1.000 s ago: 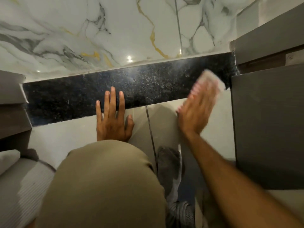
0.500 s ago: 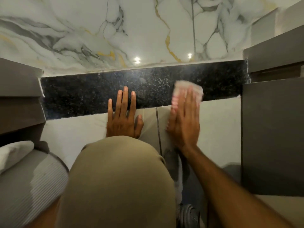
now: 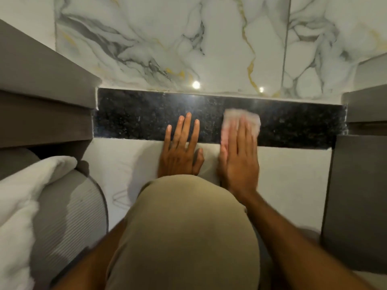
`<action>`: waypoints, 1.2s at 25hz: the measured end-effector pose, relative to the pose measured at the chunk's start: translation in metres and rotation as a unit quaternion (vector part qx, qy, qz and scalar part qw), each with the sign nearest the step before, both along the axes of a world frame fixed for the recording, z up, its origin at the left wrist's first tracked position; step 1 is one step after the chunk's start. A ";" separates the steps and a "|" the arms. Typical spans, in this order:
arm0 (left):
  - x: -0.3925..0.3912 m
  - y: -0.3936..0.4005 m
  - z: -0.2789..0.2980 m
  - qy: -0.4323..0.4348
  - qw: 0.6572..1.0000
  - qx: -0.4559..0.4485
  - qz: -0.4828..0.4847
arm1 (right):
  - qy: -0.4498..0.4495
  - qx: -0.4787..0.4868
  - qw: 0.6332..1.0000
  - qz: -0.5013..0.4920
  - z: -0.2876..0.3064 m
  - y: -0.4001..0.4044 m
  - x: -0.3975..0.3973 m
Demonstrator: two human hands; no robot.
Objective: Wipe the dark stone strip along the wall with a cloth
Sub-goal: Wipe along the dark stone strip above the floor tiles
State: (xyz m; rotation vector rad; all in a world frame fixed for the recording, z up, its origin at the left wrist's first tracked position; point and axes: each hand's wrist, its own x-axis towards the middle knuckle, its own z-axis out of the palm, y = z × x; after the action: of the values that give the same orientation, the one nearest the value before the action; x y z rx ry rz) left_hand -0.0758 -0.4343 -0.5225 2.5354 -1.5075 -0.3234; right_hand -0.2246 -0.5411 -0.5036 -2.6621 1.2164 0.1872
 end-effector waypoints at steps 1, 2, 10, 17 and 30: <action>0.000 -0.001 0.003 0.009 1.000 -0.003 0.008 | 0.022 0.023 0.999 -0.015 0.008 0.016 -0.019; -0.001 -0.001 0.005 0.018 1.000 -0.004 0.015 | 0.039 0.025 0.998 -0.053 0.011 0.025 -0.030; 0.006 0.071 0.003 -0.018 0.983 0.050 0.177 | -0.074 0.029 0.995 0.063 -0.010 0.007 0.166; 0.013 0.123 0.034 0.037 0.961 0.144 0.231 | 0.016 0.071 0.978 0.197 0.015 0.038 0.033; 0.012 0.128 0.035 -0.007 0.965 0.149 0.214 | 0.010 0.064 0.990 0.128 0.024 0.015 0.132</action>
State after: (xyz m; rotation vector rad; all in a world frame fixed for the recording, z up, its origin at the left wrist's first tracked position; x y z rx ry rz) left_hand -0.0633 -0.3068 -0.4878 3.0093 -0.9286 -0.4952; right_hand -0.0926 -0.5264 -0.4795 -2.6991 0.8341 0.3213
